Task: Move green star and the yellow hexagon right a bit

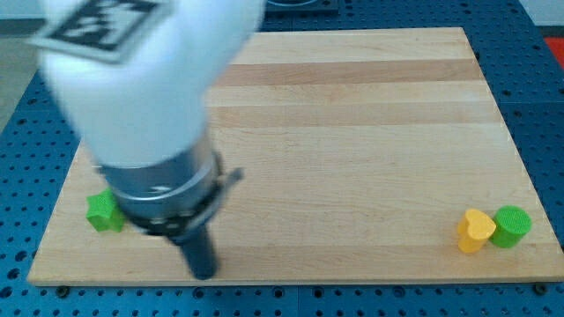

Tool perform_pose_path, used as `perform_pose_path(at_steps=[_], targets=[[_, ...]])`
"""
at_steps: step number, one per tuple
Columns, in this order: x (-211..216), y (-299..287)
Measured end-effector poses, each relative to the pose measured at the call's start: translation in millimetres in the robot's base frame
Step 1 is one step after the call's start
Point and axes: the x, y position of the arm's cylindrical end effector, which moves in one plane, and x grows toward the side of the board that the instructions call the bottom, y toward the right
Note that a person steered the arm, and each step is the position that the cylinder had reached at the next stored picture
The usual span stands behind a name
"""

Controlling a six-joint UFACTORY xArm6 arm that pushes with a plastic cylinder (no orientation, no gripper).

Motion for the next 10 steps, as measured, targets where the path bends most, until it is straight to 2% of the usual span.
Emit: perform_pose_path(at_steps=[2,3,6,9,10], targets=[[-6.8,-140.9],[-38.5,-159.7],[-63.9,-140.8],[-66.7,-60.7],[-59.9,-50.0]])
